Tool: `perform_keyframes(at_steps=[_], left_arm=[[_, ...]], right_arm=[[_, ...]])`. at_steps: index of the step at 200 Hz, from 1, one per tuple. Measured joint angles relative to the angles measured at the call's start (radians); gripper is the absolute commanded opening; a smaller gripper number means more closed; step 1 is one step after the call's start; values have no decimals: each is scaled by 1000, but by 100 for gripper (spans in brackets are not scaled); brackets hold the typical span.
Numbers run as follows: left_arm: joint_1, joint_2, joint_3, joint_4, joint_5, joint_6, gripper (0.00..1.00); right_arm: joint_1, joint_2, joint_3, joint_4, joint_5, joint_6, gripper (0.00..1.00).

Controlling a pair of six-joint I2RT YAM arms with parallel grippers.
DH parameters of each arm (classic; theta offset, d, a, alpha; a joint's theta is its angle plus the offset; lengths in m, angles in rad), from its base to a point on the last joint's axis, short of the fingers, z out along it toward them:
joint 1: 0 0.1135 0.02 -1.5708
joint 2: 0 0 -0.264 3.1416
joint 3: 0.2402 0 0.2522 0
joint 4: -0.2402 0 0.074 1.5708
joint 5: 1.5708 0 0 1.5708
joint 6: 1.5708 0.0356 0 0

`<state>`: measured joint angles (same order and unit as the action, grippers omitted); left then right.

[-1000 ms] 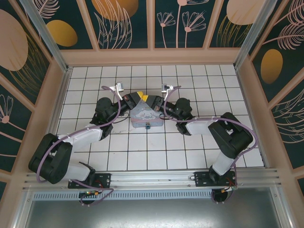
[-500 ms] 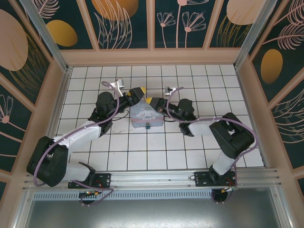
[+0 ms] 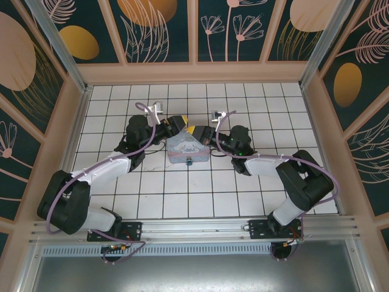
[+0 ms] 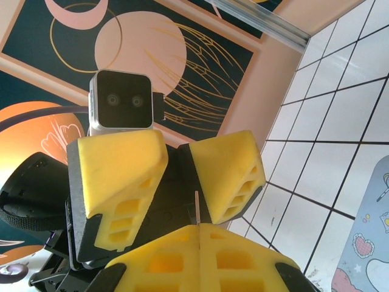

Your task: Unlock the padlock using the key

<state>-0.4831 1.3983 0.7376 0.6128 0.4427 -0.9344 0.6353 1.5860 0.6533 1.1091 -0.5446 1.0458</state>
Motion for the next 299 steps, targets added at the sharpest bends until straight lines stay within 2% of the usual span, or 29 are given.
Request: perform_keyframes(at_steps=[75, 133, 201, 224, 233, 247, 253, 263, 290, 299], left_arm=[[0, 14, -5, 45, 30, -28, 43], [0, 25, -21, 72, 48, -40, 42], [0, 39, -24, 94, 58, -58, 24], [0, 45, -25, 95, 60, -61, 9], [0, 47, -25, 102, 63, -63, 0], [0, 48, -25, 114, 71, -69, 0], [0, 49, -25, 115, 71, -67, 0], [0, 50, -25, 116, 73, -66, 0], [0, 50, -27, 117, 70, -66, 0], [0, 50, -28, 117, 66, -66, 0]], right_arm=[[0, 0, 0, -11, -3, 0, 0], [0, 0, 1, -10, -3, 1, 0], [1, 21, 14, -7, -5, 5, 0], [1, 23, 16, -7, -6, 5, 0], [1, 23, 16, -11, -6, 5, 0], [1, 26, 17, -16, -6, 4, 0], [1, 26, 18, -16, -6, 4, 8], [1, 26, 19, -20, -6, 5, 29], [-1, 22, 19, -52, -2, -4, 96], [-3, 14, 19, -80, 4, -13, 99]])
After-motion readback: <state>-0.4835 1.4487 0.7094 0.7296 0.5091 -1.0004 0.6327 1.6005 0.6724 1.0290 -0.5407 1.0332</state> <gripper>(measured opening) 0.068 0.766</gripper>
